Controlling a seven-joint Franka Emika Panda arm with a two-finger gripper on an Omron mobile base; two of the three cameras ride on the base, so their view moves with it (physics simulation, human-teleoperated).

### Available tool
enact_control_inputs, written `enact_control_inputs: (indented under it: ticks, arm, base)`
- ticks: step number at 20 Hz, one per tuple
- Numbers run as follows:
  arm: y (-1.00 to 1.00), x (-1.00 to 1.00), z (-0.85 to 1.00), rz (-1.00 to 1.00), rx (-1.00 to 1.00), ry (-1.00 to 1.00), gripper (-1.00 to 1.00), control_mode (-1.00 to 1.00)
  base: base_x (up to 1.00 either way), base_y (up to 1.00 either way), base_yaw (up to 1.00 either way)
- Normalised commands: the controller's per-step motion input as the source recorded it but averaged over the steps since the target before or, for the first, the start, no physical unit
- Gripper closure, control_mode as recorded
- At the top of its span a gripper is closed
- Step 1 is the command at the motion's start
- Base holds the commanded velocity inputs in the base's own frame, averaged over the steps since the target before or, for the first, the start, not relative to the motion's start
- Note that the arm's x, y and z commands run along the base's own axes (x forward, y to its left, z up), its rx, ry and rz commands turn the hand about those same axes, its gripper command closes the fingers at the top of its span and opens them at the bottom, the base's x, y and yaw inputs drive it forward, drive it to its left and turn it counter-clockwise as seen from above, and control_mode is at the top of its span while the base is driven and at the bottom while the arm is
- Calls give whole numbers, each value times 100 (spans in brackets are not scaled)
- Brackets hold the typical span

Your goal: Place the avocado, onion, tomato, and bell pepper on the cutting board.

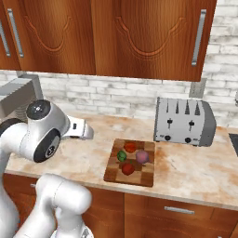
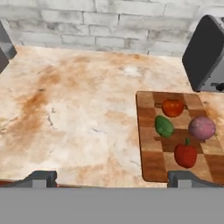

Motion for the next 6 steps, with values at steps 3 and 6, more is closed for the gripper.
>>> enact_control_inputs:
  ticks: [3,6]
  arm:
    - [70,-75,11,5,-10,-12,-100,-100]
    - [41,-81,0,0,-3,-7,-100,-100]
  base:
    - [0,0,0]
    - [0,0,0]
